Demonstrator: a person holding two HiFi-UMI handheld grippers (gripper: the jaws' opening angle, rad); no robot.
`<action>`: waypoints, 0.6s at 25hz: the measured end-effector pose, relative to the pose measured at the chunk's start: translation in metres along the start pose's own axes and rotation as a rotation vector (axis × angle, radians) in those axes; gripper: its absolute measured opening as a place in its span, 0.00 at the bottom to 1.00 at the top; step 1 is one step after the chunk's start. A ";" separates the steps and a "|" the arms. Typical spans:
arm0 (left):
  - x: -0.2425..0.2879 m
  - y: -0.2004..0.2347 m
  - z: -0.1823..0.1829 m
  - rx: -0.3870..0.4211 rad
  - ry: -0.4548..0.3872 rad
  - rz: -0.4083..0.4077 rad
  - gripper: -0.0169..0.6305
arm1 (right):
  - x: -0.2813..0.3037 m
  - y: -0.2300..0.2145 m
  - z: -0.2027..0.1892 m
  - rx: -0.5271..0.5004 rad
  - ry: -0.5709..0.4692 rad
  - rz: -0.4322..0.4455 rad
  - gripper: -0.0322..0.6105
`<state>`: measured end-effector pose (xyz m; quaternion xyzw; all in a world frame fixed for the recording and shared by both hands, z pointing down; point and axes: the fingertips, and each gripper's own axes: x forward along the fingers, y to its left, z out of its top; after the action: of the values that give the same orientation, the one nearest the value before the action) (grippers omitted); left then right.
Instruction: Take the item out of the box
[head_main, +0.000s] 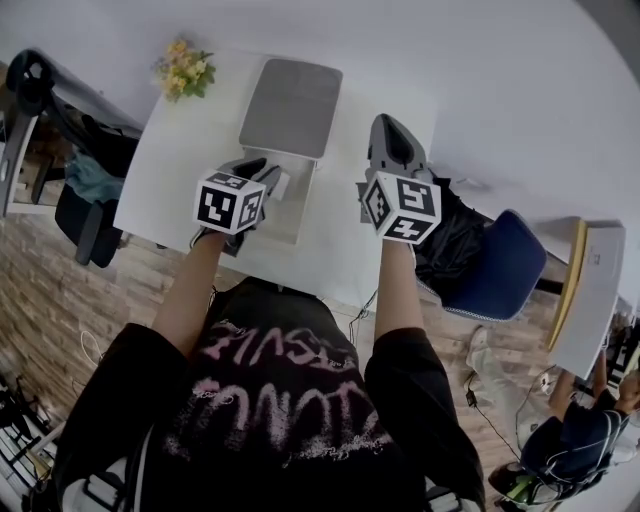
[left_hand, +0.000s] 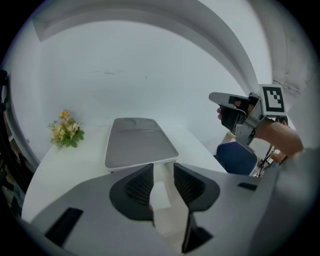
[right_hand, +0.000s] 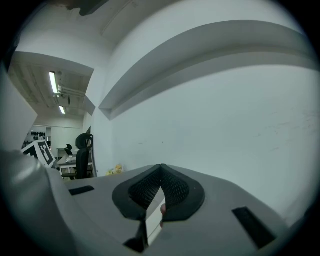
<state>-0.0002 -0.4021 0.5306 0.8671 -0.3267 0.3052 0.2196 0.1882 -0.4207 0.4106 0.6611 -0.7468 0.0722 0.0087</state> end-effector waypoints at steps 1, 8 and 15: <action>0.004 0.000 -0.006 -0.015 0.021 -0.003 0.23 | 0.000 -0.001 -0.001 0.001 0.000 -0.002 0.06; 0.028 0.003 -0.043 -0.053 0.166 0.005 0.31 | 0.002 -0.006 -0.012 0.009 0.020 -0.009 0.06; 0.046 0.002 -0.059 -0.048 0.237 0.006 0.37 | -0.001 -0.017 -0.019 0.013 0.032 -0.026 0.06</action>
<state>0.0038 -0.3891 0.6039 0.8185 -0.3085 0.3982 0.2763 0.2032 -0.4190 0.4309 0.6694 -0.7375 0.0874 0.0173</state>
